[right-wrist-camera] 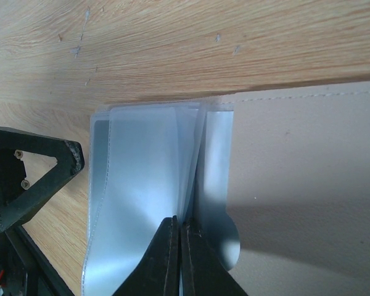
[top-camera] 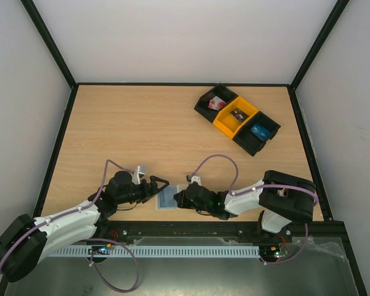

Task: Take the credit cards out of the card holder

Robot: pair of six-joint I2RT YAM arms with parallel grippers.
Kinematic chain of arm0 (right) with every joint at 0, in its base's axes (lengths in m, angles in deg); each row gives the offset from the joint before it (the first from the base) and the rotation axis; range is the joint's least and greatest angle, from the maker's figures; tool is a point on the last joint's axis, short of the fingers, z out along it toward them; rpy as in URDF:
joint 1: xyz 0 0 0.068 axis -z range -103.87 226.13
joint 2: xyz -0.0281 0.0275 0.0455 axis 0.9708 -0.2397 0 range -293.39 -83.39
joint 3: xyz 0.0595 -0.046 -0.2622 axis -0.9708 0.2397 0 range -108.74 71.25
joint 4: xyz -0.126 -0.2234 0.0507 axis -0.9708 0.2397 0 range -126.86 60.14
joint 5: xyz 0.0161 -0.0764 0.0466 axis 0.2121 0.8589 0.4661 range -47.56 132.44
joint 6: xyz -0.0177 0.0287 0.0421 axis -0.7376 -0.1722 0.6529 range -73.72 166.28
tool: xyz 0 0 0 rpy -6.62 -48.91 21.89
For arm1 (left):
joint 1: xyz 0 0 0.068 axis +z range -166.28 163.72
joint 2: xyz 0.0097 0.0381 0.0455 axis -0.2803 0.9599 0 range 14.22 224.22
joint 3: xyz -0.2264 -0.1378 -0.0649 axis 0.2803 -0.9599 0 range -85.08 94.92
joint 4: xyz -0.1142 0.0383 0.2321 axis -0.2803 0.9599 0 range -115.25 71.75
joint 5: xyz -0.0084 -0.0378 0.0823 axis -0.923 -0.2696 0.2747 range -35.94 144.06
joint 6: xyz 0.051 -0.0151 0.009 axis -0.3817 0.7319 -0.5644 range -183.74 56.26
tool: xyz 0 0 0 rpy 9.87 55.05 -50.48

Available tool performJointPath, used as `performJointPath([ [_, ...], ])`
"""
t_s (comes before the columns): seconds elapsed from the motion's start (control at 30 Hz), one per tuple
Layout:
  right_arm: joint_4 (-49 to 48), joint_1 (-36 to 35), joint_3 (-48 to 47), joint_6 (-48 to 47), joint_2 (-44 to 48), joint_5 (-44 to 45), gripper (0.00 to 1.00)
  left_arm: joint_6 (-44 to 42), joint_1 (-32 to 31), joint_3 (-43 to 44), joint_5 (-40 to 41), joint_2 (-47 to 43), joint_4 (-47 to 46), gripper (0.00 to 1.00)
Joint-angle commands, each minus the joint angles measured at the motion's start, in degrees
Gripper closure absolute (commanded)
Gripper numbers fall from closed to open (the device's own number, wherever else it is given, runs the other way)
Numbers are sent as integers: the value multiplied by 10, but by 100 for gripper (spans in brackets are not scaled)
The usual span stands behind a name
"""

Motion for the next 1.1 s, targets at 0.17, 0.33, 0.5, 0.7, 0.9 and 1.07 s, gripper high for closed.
performJointPath([
  [0.17, 1, -4, 4, 1, -11, 3, 98, -8, -3, 0, -1, 22, -31, 1],
  [0.33, 1, -5, 6, 0, -12, 3, 98, -7, -6, 0, -1, 38, -43, 1],
  [0.5, -2, -4, 6, 0, -16, 3, 98, -6, -10, 1, -1, 48, -52, 1],
  [0.7, -5, -4, 6, -1, -17, 1, 98, -5, -15, 2, -1, 54, -57, 1],
  [0.9, -10, -4, 7, -5, -17, -3, 98, 4, -21, 4, -3, 50, -63, 1],
  [1.07, -33, -4, 9, -10, -13, -13, 98, 19, -32, 8, -2, 42, -67, 1],
])
